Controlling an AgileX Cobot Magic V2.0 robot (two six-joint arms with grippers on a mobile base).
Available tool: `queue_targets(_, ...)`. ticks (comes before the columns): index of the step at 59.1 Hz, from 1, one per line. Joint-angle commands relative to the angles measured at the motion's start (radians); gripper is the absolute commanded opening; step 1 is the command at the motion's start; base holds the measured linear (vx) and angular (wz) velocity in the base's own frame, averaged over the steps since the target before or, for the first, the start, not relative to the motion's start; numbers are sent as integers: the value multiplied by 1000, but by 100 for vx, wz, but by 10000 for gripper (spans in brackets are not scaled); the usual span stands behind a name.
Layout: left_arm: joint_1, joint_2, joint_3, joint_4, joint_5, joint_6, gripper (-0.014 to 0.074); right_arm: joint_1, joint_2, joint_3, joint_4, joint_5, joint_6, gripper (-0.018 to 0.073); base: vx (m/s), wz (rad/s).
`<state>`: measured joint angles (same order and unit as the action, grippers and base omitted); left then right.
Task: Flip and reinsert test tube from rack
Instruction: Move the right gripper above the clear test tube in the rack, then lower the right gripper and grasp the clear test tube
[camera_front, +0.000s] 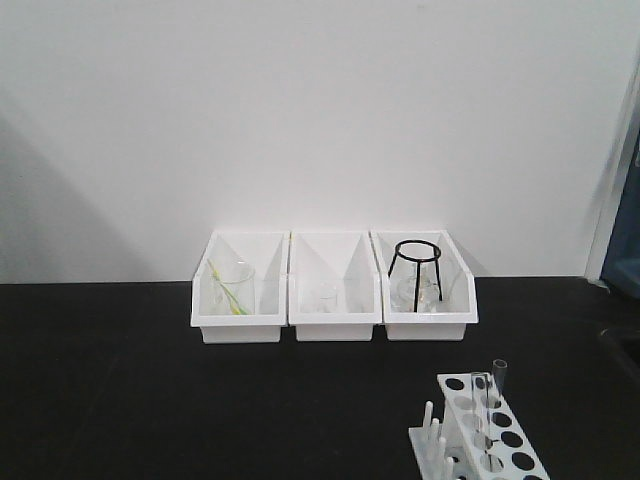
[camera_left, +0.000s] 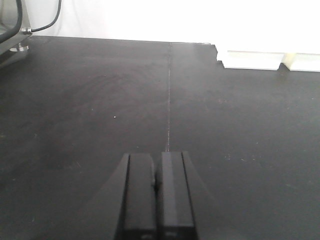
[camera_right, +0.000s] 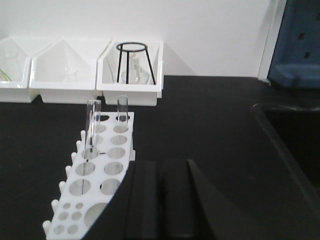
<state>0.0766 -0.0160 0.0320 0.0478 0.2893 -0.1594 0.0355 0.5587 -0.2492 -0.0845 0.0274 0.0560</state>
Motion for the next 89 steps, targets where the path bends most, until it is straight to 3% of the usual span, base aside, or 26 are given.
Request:
queue_targets(1, -7, -12, 0, -4, -86, 0, -6, -3, 63, -37, -3, -131, 0, 229, 0, 0)
queue_targets(13, -7, -12, 0, -4, -86, 0, -6, -3, 224, -37, -10, -245, -5, 459, 0, 0)
queue_targets(21, -7, -12, 0, -4, -86, 0, -6, 20, 359, -37, -66, -403, -4, 524, 0, 0)
queue_targets(28, -7, -12, 0, -4, -86, 0, -6, 100, 485, -40, -128, -561, 0, 522, 0, 0)
queue_targets(35, -7, -12, 0, -4, -86, 0, -6, 166, 638, -103, -113, -592, -10, 522, 0, 0)
queue_targets(54, -7, -12, 0, -4, -86, 0, -6, 169, 946, -328, -66, -652, -4, 522, 0, 0)
queue_targets(64, -7, -12, 0, -4, -86, 0, -6, 169, 1019, -388, -5, -652, -7, 519, 0, 0)
queue_targets(89, -7, -12, 0, -4, -86, 0, -6, 169, 1118, -446, -6, -681, -4, 419, 0, 0)
